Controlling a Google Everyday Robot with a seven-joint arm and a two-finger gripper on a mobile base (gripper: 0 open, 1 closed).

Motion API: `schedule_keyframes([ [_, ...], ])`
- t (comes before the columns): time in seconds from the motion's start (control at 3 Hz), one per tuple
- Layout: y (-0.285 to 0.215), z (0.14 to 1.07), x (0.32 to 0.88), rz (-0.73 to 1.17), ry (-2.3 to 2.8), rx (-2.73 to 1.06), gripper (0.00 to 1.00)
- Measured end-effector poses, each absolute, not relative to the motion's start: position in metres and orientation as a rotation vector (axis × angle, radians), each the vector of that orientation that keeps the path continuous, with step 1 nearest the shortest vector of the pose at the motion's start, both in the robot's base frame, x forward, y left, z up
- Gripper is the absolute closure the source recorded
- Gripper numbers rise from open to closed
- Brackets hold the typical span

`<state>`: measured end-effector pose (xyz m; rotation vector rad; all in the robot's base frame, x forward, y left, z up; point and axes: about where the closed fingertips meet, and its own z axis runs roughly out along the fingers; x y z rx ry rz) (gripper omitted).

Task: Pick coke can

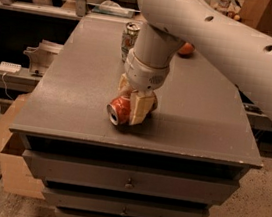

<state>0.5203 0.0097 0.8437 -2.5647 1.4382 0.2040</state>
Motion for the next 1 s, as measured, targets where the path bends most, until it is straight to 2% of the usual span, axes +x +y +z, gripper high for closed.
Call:
schedule_keyframes([
  [0.33, -0.004, 0.869, 0.528, 0.084, 1.463, -2.555, 1.0],
  [0.67, -0.018, 0.898, 0.538, -0.04, 1.475, -2.535, 1.0],
  [1.0, -0.022, 0.91, 0.545, -0.073, 1.46, -2.527, 1.0],
])
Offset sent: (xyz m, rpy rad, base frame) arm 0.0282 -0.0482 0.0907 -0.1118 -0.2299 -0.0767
